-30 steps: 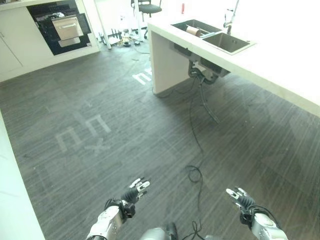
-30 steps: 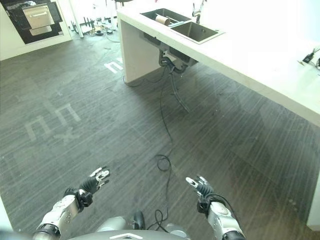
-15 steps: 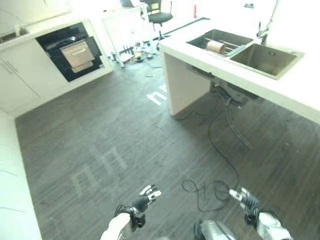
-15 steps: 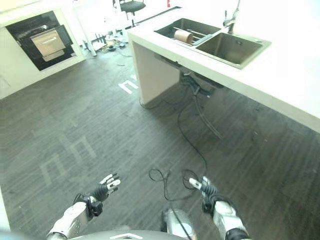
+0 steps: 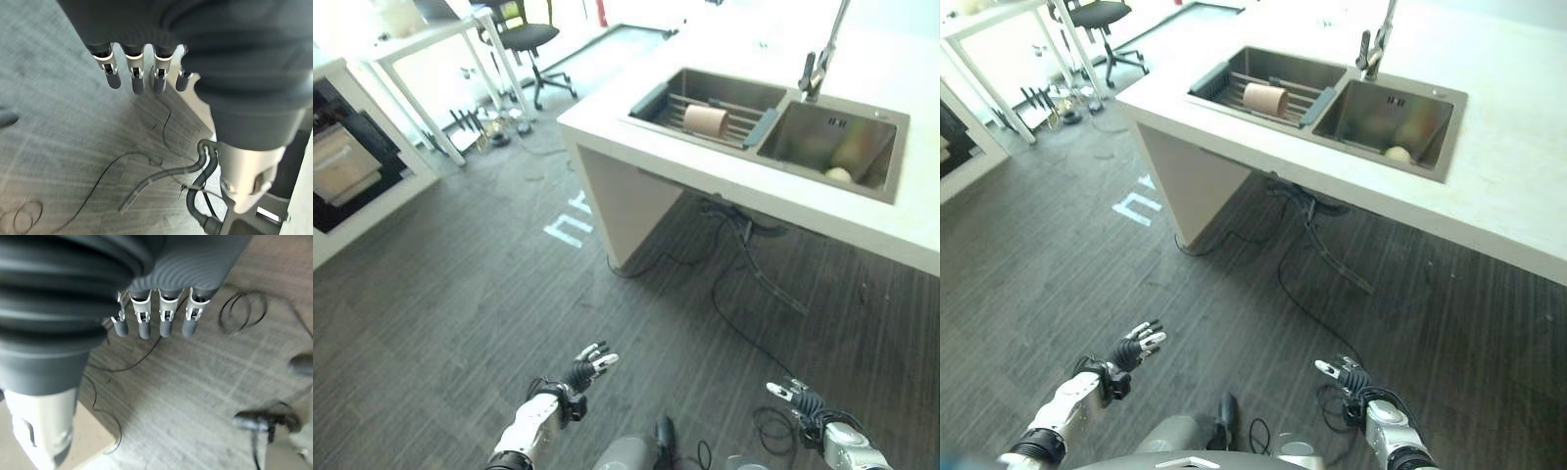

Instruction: Place the dishes in the dishwasher.

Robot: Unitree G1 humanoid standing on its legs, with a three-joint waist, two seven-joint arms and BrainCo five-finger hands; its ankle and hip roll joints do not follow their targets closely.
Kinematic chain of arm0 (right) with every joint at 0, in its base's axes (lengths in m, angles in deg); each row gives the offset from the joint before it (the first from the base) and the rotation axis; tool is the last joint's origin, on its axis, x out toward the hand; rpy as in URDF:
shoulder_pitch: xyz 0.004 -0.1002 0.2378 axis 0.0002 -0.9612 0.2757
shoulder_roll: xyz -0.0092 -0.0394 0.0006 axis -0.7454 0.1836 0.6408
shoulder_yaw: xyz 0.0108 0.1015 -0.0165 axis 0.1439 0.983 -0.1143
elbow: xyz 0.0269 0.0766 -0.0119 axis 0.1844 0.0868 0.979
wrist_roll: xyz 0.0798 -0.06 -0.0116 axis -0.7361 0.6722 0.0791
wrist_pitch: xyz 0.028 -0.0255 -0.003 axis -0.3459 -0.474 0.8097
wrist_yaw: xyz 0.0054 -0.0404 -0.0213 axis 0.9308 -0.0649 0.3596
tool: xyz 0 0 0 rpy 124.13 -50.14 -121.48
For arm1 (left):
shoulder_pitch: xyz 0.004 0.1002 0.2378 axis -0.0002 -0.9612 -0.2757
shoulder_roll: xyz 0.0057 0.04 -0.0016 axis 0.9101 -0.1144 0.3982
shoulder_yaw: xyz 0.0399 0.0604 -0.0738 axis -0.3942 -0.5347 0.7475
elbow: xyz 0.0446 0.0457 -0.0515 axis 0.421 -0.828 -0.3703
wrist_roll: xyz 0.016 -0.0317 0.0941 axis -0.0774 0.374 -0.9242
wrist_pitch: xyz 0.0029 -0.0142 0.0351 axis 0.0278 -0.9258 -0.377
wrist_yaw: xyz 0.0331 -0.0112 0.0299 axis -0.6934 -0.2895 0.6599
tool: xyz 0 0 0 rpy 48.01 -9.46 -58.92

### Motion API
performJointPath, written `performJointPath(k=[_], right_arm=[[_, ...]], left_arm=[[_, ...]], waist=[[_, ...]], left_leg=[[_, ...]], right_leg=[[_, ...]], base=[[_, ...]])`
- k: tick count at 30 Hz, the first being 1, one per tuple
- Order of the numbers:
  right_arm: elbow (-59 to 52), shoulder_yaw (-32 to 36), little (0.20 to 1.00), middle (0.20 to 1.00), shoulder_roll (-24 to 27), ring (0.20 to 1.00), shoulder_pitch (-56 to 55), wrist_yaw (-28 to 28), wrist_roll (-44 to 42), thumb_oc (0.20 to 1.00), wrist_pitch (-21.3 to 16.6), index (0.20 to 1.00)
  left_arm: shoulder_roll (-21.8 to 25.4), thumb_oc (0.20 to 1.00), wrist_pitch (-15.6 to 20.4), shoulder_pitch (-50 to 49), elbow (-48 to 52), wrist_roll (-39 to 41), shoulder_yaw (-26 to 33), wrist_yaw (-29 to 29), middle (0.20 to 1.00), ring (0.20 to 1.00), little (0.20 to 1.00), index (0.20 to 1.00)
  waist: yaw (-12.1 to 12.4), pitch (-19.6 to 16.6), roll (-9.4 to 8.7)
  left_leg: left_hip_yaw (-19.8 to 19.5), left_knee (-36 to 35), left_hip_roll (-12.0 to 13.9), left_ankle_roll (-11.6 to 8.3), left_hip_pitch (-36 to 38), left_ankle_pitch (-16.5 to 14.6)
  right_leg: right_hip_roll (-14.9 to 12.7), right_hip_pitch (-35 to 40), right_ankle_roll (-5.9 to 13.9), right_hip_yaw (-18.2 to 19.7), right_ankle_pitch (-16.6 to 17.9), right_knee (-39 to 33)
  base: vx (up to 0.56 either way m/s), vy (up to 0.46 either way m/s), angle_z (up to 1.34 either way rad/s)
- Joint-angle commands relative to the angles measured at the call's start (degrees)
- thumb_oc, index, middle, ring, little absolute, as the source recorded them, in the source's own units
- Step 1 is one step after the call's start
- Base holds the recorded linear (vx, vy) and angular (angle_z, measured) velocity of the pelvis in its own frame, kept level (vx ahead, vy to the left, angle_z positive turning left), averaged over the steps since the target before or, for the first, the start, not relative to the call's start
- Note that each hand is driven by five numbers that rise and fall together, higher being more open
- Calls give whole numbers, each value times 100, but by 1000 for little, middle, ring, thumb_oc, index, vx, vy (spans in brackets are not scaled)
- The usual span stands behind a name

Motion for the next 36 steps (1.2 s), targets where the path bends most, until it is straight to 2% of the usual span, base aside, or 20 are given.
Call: performJointPath(k=[1, 4, 6, 7, 8, 10, 12, 16, 17, 18, 20, 21, 23, 24, 26, 28, 29, 30, 33, 36], right_arm=[[76, 59, 1000, 1000, -6, 1000, 9, 112, 153, 1000, -331, 1000], [498, 30, 1000, 1000, -118, 1000, 35, 79, 122, 1000, -374, 1000], [772, -8, 1000, 1000, -182, 1000, 97, 30, 141, 1000, -483, 1000], [863, -4, 1000, 1000, -180, 1000, 101, 22, 120, 1000, -565, 1000], [973, 4, 1000, 1000, -123, 1000, 123, -14, 98, 1000, -680, 1000], [1076, -19, 1000, 1000, -68, 1000, 169, -88, -27, 1000, -734, 1000], [1136, -2, 1000, 1000, -94, 1000, 177, -155, 90, 1000, -787, 1000], [1183, -5, 1000, 1000, 6, 1000, 280, -81, 334, 1000, -747, 1000], [1231, 27, 1000, 1000, 41, 1000, 331, -44, 394, 1000, -658, 1000], [1281, 59, 1000, 1000, 67, 1000, 347, -13, 403, 1000, -609, 1000], [1339, 78, 1000, 1000, 74, 1000, 352, 65, 387, 1000, -500, 1000], [1360, 81, 1000, 1000, 67, 1000, 338, 97, 394, 1000, -451, 1000], [1514, 134, 1000, 1000, 24, 1000, 348, 161, 431, 1000, -366, 1000], [1724, 188, 1000, 1000, 13, 1000, 364, 149, 521, 1000, -346, 1000], [1908, 185, 1000, 1000, -20, 1000, 362, 158, 608, 1000, -336, 1000], [2043, 192, 1000, 1000, -29, 1000, 362, 126, 543, 1000, -269, 1000], [2132, 225, 1000, 1000, -26, 1000, 347, 120, 476, 1000, -253, 1000], [2246, 349, 1000, 1000, -25, 1000, 278, 175, 373, 1000, -211, 1000], [2336, 470, 1000, 1000, -54, 1000, 182, 119, 289, 1000, -163, 1000], [2318, 502, 1000, 1000, -245, 1000, 76, 197, 146, 1000, -222, 1000]], left_arm=[[154, 1000, 120, -176, 303, -118, -232, -228, 1000, 1000, 1000, 1000], [179, 1000, 206, -133, 140, -228, -310, -180, 1000, 1000, 1000, 1000], [182, 1000, 289, -174, 131, -194, -290, -160, 1000, 1000, 1000, 1000], [207, 1000, 307, -187, 166, -254, -292, -146, 1000, 1000, 1000, 1000], [240, 1000, 298, -173, 212, -394, -279, -118, 1000, 1000, 1000, 1000], [245, 1000, 325, -181, 215, -550, -251, -50, 1000, 1000, 1000, 1000], [244, 1000, 395, -266, 177, -680, -230, 89, 1000, 1000, 1000, 1000], [107, 1000, 461, -379, 7, -540, -200, 295, 1000, 1000, 1000, 1000], [8, 1000, 446, -388, -85, -444, -173, 301, 1000, 1000, 1000, 1000], [-112, 1000, 506, -407, -248, -492, -146, 318, 1000, 1000, 1000, 1000], [-349, 1000, 612, -366, -708, -563, -87, 360, 1000, 1000, 1000, 1000], [-420, 1000, 633, -338, -866, -579, -55, 340, 1000, 1000, 1000, 1000], [-612, 1000, 779, -303, -1305, -561, 50, 250, 1000, 1000, 1000, 1000], [-730, 1000, 915, -295, -1568, -488, 40, 291, 1000, 1000, 1000, 1000], [-802, 1000, 999, -311, -1770, -395, 88, 323, 1000, 1000, 1000, 1000], [-815, 1000, 1032, -339, -1865, -403, 173, 258, 1000, 1000, 1000, 1000], [-807, 1000, 1048, -346, -1885, -436, 228, 229, 1000, 1000, 1000, 1000], [-778, 1000, 906, -300, -1895, -426, 246, 157, 1000, 1000, 1000, 1000], [-786, 1000, 727, -246, -2195, -368, 199, 95, 1000, 1000, 1000, 1000], [-738, 1000, 678, -168, -2882, -421, 273, 52, 1000, 1000, 1000, 1000]], waist=[[2, -201, 114], [22, -179, 137], [26, -83, 138], [3, -49, 125], [-17, -32, 72], [-13, 38, -75], [-19, 75, -110], [-84, 25, 50], [-109, -6, 51], [-89, -5, 64], [-49, 67, -35], [-29, 100, -46], [9, 137, -82], [32, 144, -56], [149, 152, 53], [250, 190, 79], [287, 211, 92], [234, 197, 137], [209, 91, 134], [50, -152, 126]], left_leg=[[-358, -55, 711, -372, -245, 191], [-313, -55, 560, -212, -25, 21], [-298, -55, 552, -199, 170, -93], [-321, -55, 546, -219, 217, -135], [-327, -55, 505, -245, 263, -208], [-158, -55, 367, -237, 453, -380], [-25, -55, 291, -227, 683, -585], [108, -55, 396, -314, 1071, -706], [225, -55, 402, -392, 1280, -667], [310, -55, 444, -560, 1547, -317], [427, 909, 530, -818, 923, 453], [393, 1026, 536, -835, 712, 545], [368, 596, 508, -748, 543, 576], [162, -55, 632, -799, 305, 713], [-489, -55, 730, -922, -431, 748], [-858, -55, 796, -997, -787, 835], [-893, -55, 864, -1017, -891, 859], [-590, -55, 1041, -1002, -840, 768], [-643, -55, 959, -972, -623, 566], [-709, -55, 667, -722, -189, 152]], right_leg=[[31, -667, 264, -168, 1494, 973], [-210, -1289, 280, -314, 2019, 2094], [97, -1621, 221, -397, 1825, 1787], [323, -1643, 202, -418, 1747, 1341], [451, -1760, 176, -536, 1806, 393], [195, -2299, 270, -700, 1798, 323], [-46, -2679, 430, -801, 2122, 323], [13, -2410, 176, -861, 1770, 323], [-7, -2323, 67, -824, 1658, 323], [14, -2145, 20, -784, 1477, 323], [-64, -1965, -205, -752, 1367, 323], [-66, -1899, -221, -705, 1333, 323], [-33, -1776, -179, -440, 1265, 323], [103, -1739, -123, -125, 1202, 323], [343, -1692, -123, 193, 1140, 323], [464, -1616, -140, 384, 1075, 323], [491, -1569, -145, 414, 1035, 323], [450, -1480, -134, 295, 938, 323], [381, -1399, -83, 231, 900, 323], [262, -1411, 32, 290, 946, 323]], base=[[290, 298, 52], [229, 193, 62], [209, -42, 5], [245, -194, -15], [241, -211, -25], [261, -178, -22], [383, -173, -22], [438, -187, -28], [521, -160, -23], [438, -174, -10], [275, -153, -1], [252, -62, -29], [240, 65, -47], [212, 152, -51], [178, 173, -92], [155, 120, -119], [232, 280, -144], [245, 317, -195], [200, 239, -95], [214, 303, 48]])
